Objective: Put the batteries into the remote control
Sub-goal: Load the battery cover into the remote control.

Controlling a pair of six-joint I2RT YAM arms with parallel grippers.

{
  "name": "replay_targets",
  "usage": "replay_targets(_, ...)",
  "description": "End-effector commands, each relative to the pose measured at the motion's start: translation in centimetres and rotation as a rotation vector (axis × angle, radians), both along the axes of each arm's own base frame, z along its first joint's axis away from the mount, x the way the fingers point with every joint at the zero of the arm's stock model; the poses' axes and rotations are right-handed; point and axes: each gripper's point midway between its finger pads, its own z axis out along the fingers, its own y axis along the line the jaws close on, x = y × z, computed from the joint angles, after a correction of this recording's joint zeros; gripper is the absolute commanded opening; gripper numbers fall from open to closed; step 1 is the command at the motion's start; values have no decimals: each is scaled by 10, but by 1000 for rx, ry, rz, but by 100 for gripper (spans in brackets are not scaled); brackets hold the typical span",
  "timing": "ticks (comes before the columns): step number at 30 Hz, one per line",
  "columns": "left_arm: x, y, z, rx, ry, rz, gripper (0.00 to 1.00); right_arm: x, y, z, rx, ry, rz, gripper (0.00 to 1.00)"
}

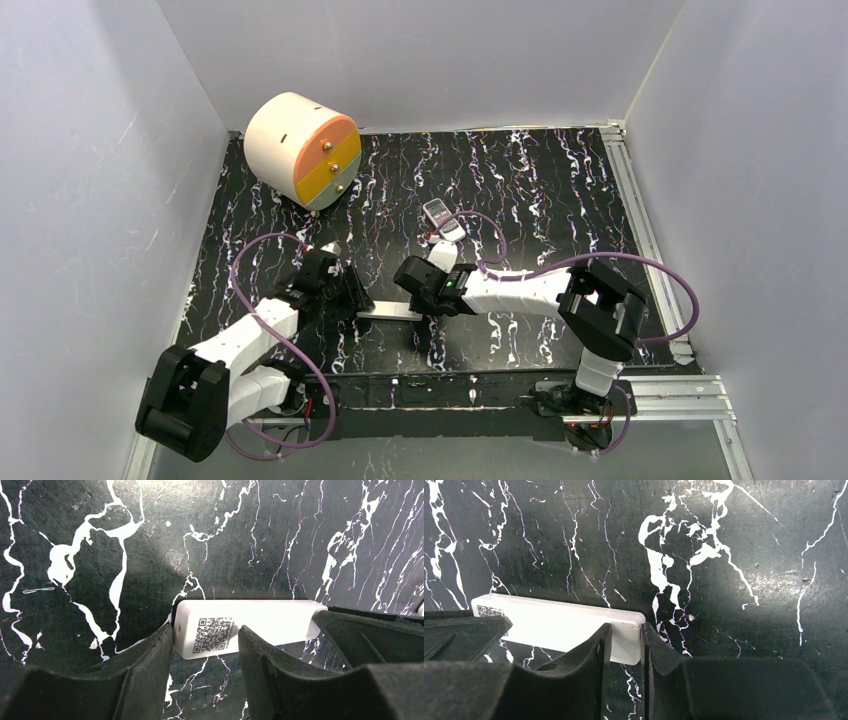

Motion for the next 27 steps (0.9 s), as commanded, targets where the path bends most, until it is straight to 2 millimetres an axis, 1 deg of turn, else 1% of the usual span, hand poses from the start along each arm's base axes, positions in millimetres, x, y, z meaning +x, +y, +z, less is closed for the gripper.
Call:
replay_targets(1,-25,5,-26,25,117,-11,47,-27,33,-17,138,141,-4,29)
replay_targets(6,-28,2,-28,11,130,-19,42,-30,41,-19,174,175,-17,28)
replay_targets(8,-27,2,-27,10,132,-19,41,-29,42,-16,184,164,-19,27)
replay_targets(10,-27,5,-26,26,132,-13,41,-23,34,-13,147,129,-29,28)
replay_targets(13,-23,10,-20,52,106,5,43,-10,15,-2,96,37,-50,33)
replay_targets(15,-19,13,-12,66,85,24,47,-1,0,11,53,-36,-55,41)
replay_targets(18,-11,17,1,81,54,55,57,12,-18,41,29,-171,-6,62)
replay_targets(19,-8,18,5,86,46,68,61,15,-19,59,49,-224,23,68)
replay_targets(21,3,15,21,77,12,78,69,20,-19,83,58,-326,123,76)
replay_targets(23,11,16,35,86,-12,90,75,19,-14,103,58,-425,287,84)
replay_targets(24,14,19,42,105,-21,102,78,16,-10,107,47,-461,388,92)
replay_targets(25,17,25,48,133,-32,121,81,12,-9,108,17,-489,490,96)
replay_targets(26,20,32,55,168,-46,148,84,7,-8,107,-6,-506,585,98)
replay_targets(27,21,40,62,200,-57,173,87,4,-7,103,-35,-519,663,99)
